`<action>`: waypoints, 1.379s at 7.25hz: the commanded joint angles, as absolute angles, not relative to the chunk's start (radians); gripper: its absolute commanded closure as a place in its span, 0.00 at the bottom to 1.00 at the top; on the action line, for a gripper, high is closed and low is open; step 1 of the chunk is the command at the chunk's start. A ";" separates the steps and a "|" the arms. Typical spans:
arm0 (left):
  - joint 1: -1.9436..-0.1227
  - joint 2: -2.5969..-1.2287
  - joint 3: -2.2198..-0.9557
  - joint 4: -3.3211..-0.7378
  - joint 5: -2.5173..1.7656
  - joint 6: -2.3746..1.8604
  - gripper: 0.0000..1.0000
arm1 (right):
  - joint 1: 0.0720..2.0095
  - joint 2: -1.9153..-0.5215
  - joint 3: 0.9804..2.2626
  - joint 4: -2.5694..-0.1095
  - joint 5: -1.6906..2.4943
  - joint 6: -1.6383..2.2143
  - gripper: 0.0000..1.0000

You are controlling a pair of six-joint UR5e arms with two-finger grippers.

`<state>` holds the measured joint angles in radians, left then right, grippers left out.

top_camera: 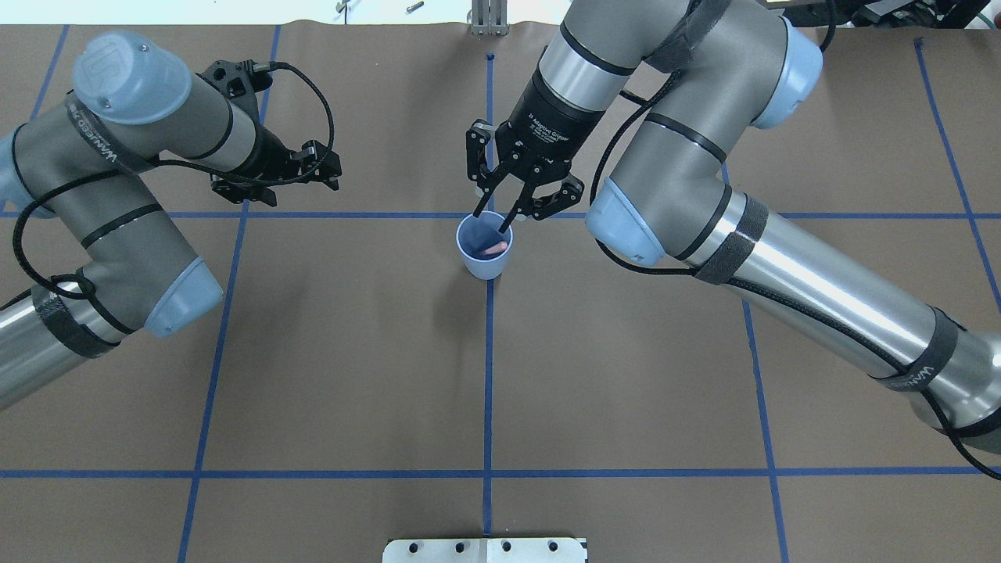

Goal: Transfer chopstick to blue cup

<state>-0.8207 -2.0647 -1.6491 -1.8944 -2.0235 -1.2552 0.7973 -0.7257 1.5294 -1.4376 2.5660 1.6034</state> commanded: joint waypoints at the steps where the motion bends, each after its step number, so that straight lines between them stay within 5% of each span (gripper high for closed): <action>1: -0.821 -2.065 -1.649 -1.894 -2.023 -1.255 0.02 | 0.793 -0.723 1.545 -1.425 2.539 1.638 0.00; 5: -0.833 -2.065 -1.651 -1.894 -2.025 -1.232 0.02 | 1.050 -1.021 1.840 -1.430 2.525 1.524 0.00; 10: -1.039 -1.903 -1.680 -1.893 -2.148 -0.903 0.02 | 1.199 -1.319 1.855 -1.431 2.364 1.043 0.00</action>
